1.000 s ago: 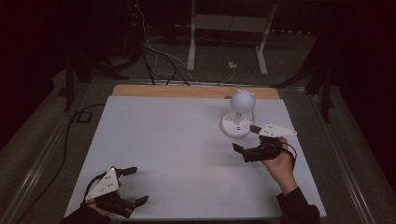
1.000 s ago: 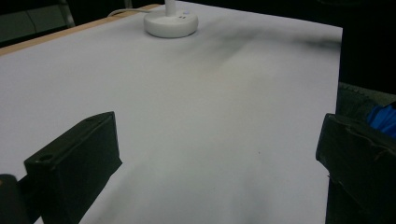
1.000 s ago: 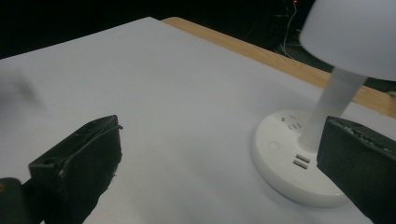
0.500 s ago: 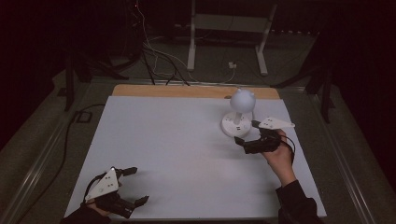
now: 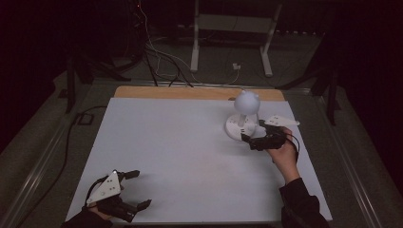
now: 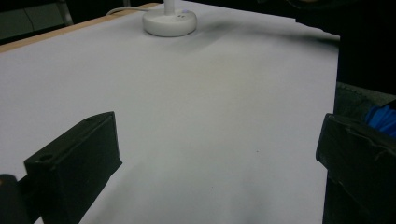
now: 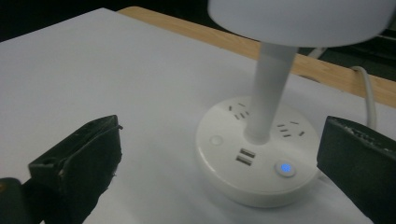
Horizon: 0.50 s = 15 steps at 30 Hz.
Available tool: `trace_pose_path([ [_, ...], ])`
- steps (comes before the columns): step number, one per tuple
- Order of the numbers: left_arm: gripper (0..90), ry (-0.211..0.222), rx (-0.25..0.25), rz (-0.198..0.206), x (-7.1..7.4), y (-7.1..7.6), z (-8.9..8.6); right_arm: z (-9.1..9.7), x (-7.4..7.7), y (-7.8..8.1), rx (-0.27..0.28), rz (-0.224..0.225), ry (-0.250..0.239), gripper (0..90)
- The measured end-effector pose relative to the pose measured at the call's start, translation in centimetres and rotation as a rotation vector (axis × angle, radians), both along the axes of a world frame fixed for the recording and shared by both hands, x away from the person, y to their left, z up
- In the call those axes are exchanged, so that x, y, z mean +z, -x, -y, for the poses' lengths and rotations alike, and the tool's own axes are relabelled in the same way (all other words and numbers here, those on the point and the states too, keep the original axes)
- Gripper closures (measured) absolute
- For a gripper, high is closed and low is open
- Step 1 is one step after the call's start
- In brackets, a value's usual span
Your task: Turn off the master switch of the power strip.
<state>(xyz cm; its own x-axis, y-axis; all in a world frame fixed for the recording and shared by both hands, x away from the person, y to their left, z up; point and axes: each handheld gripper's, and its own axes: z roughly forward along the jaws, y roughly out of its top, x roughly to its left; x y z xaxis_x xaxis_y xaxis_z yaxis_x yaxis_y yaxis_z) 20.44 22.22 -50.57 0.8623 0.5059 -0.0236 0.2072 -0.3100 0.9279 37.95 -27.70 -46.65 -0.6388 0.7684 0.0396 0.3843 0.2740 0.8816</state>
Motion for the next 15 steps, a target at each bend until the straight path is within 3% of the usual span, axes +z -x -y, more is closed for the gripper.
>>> trace_pose_path([
  [7, 0.2, -0.001, -0.001, -0.002, 0.0, 0.0, 0.0, 0.1, -0.9, -1.0, -0.032, -0.027, 0.008, 0.0],
  [14, 0.2, 0.001, -0.003, -0.003, 0.0, 0.0, 0.0, 0.0, -1.6, -1.7, -0.108, -0.008, -0.005, 0.0],
  [15, 0.2, 0.001, -0.003, -0.003, 0.0, 0.0, 0.0, 0.1, -1.7, -1.8, -0.118, -0.005, -0.004, 3.4],
])
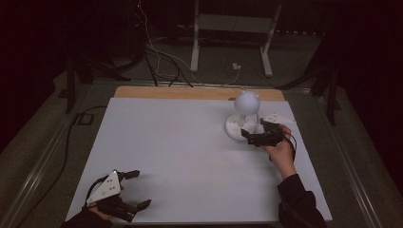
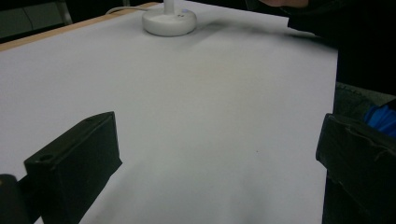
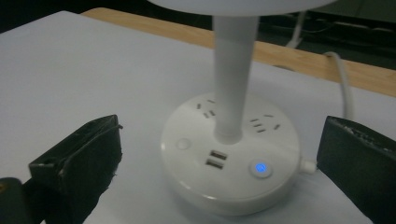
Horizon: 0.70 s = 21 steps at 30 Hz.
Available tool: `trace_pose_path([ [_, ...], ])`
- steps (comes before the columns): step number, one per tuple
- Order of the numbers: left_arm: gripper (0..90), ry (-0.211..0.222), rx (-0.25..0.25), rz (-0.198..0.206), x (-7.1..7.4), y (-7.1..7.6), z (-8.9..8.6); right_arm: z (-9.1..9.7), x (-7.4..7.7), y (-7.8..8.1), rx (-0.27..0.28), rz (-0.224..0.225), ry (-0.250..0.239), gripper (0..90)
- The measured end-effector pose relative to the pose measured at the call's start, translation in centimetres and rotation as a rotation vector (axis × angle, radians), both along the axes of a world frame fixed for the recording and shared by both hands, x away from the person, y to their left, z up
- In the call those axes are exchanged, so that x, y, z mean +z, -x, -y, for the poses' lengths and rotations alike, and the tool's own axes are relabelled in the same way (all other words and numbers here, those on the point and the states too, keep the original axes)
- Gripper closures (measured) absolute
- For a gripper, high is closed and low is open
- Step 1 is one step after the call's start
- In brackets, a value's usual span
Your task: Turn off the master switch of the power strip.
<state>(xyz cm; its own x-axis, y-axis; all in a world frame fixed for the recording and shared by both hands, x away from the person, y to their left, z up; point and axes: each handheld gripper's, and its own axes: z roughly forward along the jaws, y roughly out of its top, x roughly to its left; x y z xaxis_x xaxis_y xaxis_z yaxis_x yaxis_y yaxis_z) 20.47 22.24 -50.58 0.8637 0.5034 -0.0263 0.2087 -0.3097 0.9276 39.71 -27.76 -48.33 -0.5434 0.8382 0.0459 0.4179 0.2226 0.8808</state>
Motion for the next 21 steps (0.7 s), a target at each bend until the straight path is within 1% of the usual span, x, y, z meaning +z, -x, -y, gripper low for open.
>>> trace_pose_path([
  [2, 0.2, 0.002, 0.0, -0.001, 0.0, 0.0, 0.0, 0.11, -0.08, -0.1, -0.021, 0.003, -0.002, 4.5],
  [4, 0.2, 0.001, 0.0, -0.001, 0.0, 0.0, -0.02, 0.23, -0.1, -0.19, -0.033, 0.005, -0.006, 7.4],
  [8, 0.2, 0.001, -0.001, -0.001, 0.0, -0.01, 0.0, 0.27, -0.09, -0.34, -0.053, 0.017, -0.002, 7.8],
  [10, 0.2, 0.001, -0.001, -0.001, 0.0, 0.0, 0.0, 0.3, -0.06, -0.39, -0.064, 0.011, -0.012, 14.4],
  [11, 0.2, 0.001, 0.0, -0.001, 0.0, 0.01, 0.0, 0.3, -0.05, -0.4, -0.076, 0.014, -0.004, 14.7],
  [14, 0.2, 0.0, -0.001, -0.001, 0.01, 0.01, -0.01, 0.42, 0.02, -0.41, -0.102, 0.007, -0.012, 25.2],
  [16, 0.2, 0.001, -0.001, -0.001, 0.01, 0.0, -0.02, 0.56, 0.12, -0.41, -0.124, 0.001, -0.011, 35.7],
  [18, 0.2, 0.001, -0.001, -0.001, 0.0, 0.0, 0.0, 0.64, 0.22, -0.39, -0.148, -0.004, -0.009, 43.4],
  [21, 0.2, 0.0, -0.002, -0.001, 0.01, 0.01, 0.0, 0.8, 0.26, -0.44, -0.173, -0.007, -0.001, 57.5],
])
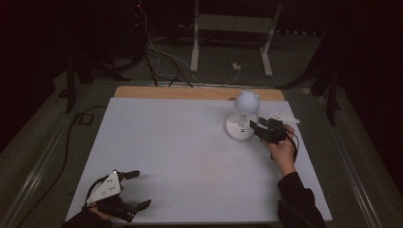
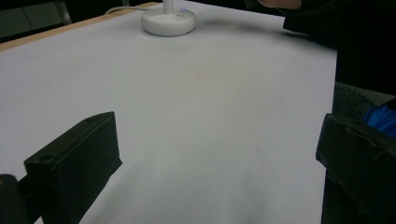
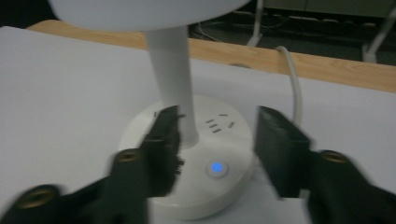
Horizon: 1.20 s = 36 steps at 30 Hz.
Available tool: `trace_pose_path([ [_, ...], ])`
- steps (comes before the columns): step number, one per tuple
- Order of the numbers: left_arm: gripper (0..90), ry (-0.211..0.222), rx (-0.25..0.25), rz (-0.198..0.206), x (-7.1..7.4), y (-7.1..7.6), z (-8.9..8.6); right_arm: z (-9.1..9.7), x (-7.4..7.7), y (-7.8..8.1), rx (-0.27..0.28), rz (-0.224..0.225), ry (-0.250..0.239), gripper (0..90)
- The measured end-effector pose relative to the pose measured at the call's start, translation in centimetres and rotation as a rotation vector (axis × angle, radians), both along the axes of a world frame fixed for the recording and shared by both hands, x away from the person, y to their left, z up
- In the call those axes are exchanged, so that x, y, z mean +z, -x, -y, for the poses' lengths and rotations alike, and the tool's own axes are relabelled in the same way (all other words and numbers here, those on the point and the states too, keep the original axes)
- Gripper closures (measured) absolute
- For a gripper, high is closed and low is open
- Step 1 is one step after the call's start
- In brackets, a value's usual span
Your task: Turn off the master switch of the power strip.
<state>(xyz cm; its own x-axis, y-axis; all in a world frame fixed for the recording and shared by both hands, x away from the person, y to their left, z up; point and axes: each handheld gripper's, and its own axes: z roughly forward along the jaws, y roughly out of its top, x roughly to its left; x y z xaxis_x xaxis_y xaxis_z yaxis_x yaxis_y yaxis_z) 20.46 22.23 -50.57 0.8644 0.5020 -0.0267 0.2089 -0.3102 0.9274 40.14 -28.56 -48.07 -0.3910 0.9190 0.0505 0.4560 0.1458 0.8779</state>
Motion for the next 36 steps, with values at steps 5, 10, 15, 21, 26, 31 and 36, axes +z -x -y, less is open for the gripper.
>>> trace_pose_path([
  [5, 0.2, 0.001, -0.001, -0.001, 0.0, 0.0, 0.0, 0.1, -0.1, -0.1, -0.025, 0.002, 0.022, 71.9],
  [10, 0.2, -0.002, 0.0, -0.003, 0.0, 0.0, 0.0, -0.1, -0.1, -0.1, -0.031, 0.005, 0.068, 86.7],
  [15, 0.2, 0.0, 0.001, -0.004, 0.0, 0.0, 0.0, -0.5, -0.1, 0.0, -0.03, 0.004, 0.094, 90.0],
  [21, 0.2, 0.0, 0.0, -0.003, 0.0, 0.0, 0.0, -1.1, -0.6, -0.2, -0.01, -0.026, 0.116, 90.0],
  [26, 0.2, 0.0, 0.0, -0.004, 0.0, 0.0, 0.0, -1.5, -1.2, -0.4, -0.013, -0.031, 0.141, 90.0],
  [31, 0.2, 0.0, 0.0, -0.004, 0.0, 0.0, 0.0, -1.6, -1.6, -0.7, -0.029, -0.027, 0.164, 90.0],
  [36, 0.2, 0.0, 0.0, -0.005, 0.0, 0.0, 0.0, -1.6, -2.1, -0.9, -0.035, -0.038, 0.181, 90.0],
])
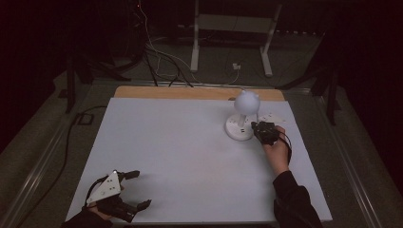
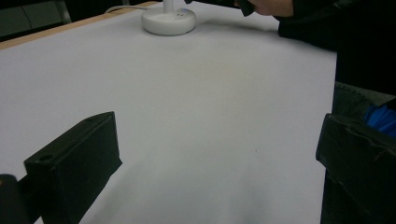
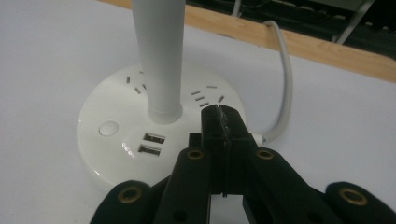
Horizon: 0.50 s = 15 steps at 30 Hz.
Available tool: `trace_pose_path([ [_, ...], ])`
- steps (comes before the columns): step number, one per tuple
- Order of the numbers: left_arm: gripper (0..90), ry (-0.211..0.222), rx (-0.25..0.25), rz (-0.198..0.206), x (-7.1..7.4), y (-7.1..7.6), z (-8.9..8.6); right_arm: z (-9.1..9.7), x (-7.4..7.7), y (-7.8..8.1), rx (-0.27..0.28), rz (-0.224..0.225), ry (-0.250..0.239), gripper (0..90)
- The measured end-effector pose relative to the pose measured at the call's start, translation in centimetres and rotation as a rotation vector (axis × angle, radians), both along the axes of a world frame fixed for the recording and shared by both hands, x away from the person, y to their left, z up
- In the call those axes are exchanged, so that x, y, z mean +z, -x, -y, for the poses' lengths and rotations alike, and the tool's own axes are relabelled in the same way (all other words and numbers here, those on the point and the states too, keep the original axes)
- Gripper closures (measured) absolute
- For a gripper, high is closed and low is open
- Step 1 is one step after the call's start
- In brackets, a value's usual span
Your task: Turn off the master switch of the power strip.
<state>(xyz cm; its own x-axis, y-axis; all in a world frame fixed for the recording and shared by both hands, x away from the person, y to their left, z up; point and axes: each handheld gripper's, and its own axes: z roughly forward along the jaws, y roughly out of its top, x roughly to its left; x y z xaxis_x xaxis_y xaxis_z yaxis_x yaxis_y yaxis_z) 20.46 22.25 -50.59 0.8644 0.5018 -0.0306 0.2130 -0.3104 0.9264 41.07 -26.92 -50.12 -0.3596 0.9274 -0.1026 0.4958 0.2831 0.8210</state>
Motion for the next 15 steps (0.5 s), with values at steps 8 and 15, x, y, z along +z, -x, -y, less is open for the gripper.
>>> trace_pose_path([
  [8, 0.2, -0.001, 0.0, -0.001, 0.0, 0.03, 0.03, -0.18, -0.46, -0.24, 0.009, -0.019, 0.006, 90.0],
  [15, 0.2, 0.0, -0.001, -0.001, 0.0, 0.02, 0.02, -0.24, -0.68, -0.5, 0.011, -0.035, 0.006, 90.0],
])
